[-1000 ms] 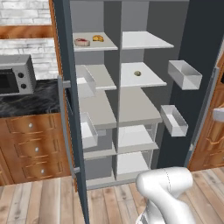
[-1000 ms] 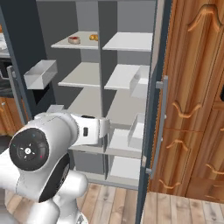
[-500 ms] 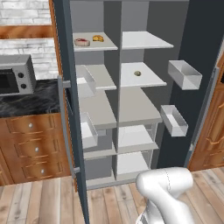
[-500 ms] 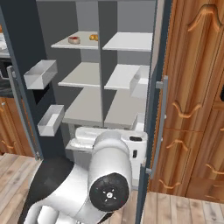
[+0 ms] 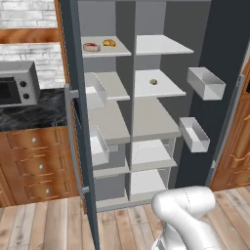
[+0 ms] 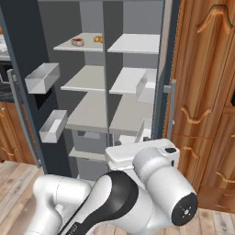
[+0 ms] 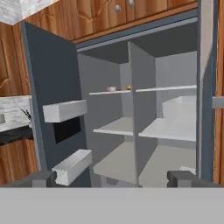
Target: There's a steak in the fridge that needs to be moved to the freezer for freezing. Pick up the steak from the fridge, place it on any shelf in the freezer, and close the fridge and freezer doors when done.
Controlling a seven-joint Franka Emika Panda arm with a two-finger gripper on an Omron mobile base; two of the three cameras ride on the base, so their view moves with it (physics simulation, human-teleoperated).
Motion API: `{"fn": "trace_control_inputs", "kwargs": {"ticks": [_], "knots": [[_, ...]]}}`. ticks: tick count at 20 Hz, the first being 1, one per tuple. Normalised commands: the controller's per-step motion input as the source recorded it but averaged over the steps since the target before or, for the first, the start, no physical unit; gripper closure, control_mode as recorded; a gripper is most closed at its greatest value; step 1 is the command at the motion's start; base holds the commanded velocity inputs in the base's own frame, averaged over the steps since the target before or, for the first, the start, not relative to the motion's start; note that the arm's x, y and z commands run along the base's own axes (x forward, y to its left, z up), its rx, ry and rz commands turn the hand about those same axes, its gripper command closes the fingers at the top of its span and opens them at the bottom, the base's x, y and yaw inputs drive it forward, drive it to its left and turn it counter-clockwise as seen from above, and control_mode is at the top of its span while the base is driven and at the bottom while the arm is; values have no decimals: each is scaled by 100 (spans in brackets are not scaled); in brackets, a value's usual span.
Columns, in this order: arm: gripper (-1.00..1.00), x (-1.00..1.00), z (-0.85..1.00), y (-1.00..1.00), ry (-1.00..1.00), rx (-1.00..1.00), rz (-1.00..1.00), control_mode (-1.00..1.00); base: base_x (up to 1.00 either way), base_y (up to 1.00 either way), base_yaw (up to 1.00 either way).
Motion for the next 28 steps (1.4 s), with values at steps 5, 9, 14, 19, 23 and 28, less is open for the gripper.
{"fn": "trace_control_inputs", "kwargs": {"ticks": [5, 9, 14, 19, 23, 28], "knots": [[-100, 29, -32, 0, 0, 0, 15, -100, 0, 0, 0], [-100, 42, -47, -4, 0, 3, 15, -100, 0, 0, 0], [-100, 33, -36, -14, 0, 5, 14, -100, 0, 0, 0], [-100, 2, -20, -28, 0, 6, 14, -100, 0, 0, 0], [-100, 9, -22, -27, 0, 5, 13, -100, 0, 0, 0], [-100, 41, -33, 0, 1, 0, 10, -100, 0, 0, 0]]}}
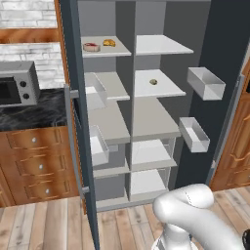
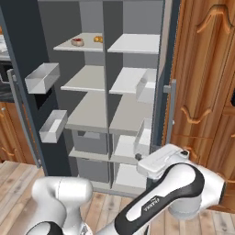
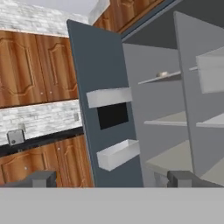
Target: There's a steak in the fridge that needs to be moved to the freezer for freezing. Pick up the steak from the fridge, place it on any shelf in the freezer, and close the fridge and freezer doors when done.
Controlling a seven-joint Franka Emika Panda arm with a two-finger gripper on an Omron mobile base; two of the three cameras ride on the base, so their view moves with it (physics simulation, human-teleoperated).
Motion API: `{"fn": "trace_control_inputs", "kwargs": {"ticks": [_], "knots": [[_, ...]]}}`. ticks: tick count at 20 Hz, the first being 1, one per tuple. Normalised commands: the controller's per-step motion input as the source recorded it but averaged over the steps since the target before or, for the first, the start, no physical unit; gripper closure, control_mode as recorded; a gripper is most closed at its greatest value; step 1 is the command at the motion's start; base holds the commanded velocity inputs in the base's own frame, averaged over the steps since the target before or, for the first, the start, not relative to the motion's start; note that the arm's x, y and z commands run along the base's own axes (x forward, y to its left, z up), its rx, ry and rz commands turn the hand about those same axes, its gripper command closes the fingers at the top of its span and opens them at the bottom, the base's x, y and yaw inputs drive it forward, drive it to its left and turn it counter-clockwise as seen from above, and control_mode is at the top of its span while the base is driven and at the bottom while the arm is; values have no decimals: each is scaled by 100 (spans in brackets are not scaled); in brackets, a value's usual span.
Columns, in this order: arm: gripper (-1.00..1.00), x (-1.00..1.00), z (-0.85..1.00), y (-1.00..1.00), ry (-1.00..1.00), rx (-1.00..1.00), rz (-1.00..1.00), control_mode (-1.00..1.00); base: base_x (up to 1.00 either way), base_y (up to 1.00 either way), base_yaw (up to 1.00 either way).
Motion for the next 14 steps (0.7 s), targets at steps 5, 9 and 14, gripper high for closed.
{"fn": "trace_control_inputs", "kwargs": {"ticks": [5, 9, 14], "knots": [[-100, 32, -15, -13, 0, 2, 6, -100, 0, 0, 0], [-100, 27, -16, -19, 0, 3, 3, -100, 0, 0, 0], [-100, 51, -27, -6, 0, 0, 1, -100, 0, 0, 0]]}}
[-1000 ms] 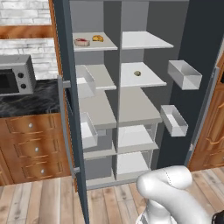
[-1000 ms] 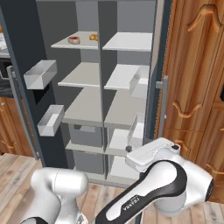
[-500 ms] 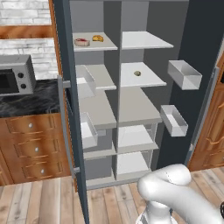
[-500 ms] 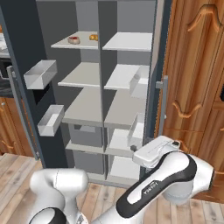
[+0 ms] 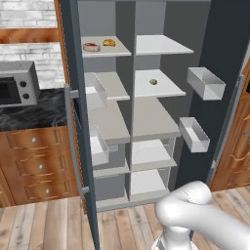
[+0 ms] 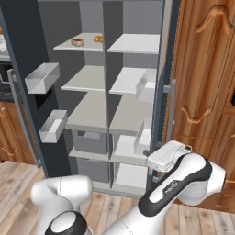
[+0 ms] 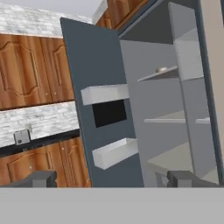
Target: There's a steak in the fridge that needs to be moved to the freezer for freezing. Pick up the steak from the fridge, place it on any shelf in the freezer, and close the fridge and freezer doors when done.
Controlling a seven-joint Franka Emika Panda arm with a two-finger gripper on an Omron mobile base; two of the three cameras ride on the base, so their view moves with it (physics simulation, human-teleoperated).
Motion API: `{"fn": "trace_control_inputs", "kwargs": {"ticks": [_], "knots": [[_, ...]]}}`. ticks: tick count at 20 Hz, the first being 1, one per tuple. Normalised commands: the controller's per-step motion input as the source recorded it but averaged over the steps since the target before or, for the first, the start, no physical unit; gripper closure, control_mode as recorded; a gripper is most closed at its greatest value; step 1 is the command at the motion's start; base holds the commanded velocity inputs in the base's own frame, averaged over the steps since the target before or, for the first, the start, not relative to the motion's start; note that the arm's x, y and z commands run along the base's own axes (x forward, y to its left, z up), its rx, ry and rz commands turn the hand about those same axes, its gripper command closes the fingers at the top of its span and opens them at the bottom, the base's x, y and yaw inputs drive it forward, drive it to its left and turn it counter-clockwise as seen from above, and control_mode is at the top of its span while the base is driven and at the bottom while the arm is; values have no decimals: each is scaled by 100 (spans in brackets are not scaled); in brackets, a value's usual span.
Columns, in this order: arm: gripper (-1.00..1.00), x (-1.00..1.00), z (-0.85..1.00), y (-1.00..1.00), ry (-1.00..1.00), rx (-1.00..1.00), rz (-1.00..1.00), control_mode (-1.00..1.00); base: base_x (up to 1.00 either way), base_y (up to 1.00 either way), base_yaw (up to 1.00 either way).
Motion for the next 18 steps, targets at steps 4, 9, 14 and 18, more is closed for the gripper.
{"fn": "trace_control_inputs", "kwargs": {"ticks": [4, 9, 14, 18], "knots": [[-100, 56, -23, -3, 0, 0, 0, -100, 0, 0, 0], [-100, 31, -2, -38, 1, 2, 0, -100, 0, 0, 0], [-100, 12, -11, -34, 2, 1, 0, -100, 0, 0, 0], [-100, 39, -43, -1, 3, 0, 0, -100, 0, 0, 0]]}}
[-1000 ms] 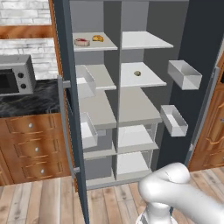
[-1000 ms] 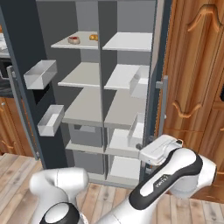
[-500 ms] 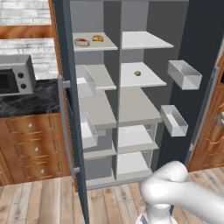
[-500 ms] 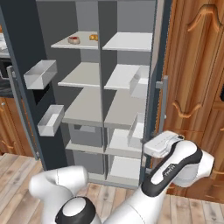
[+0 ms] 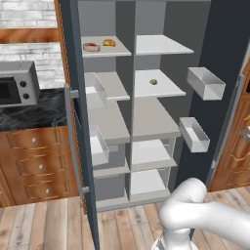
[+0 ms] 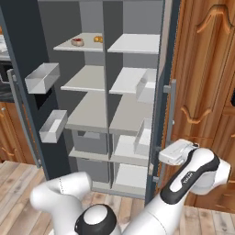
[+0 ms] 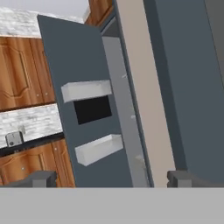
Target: There's a steak in the fridge that needs to be moved to the freezer for freezing. Pick up the steak from the fridge, place it on any shelf in the freezer, and close the fridge and freezer doors when done.
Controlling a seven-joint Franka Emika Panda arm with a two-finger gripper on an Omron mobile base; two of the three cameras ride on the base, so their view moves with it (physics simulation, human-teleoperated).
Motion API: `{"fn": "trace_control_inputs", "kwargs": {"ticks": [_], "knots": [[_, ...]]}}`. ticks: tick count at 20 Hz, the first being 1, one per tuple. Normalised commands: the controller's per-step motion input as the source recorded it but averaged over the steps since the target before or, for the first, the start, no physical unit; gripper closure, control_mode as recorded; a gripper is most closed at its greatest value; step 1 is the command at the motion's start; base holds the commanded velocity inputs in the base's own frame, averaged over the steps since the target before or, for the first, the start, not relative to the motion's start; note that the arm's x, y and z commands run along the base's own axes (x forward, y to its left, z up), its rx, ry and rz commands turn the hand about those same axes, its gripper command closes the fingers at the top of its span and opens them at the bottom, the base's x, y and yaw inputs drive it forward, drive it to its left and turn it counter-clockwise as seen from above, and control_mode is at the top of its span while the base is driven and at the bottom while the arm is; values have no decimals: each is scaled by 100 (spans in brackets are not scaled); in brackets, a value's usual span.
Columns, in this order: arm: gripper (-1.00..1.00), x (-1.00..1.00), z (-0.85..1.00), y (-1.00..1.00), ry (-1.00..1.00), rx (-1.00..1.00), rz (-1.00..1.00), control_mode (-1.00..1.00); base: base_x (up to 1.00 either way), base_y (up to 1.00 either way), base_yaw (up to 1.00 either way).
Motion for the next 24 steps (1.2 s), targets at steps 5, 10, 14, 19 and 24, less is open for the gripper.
{"fn": "trace_control_inputs", "kwargs": {"ticks": [5, 10, 14, 19, 24], "knots": [[-100, 57, -48, -11, 3, 0, 3, -100, 0, 0, 0], [-100, 38, -27, -19, 4, 1, 5, -100, 0, 0, 0], [-100, 26, -18, -22, 10, 0, 1, -100, 0, 0, 0], [-100, 32, -26, -1, 2, 0, 0, -100, 0, 0, 0], [-100, 30, -24, 0, 0, 0, 0, -100, 0, 0, 0]]}}
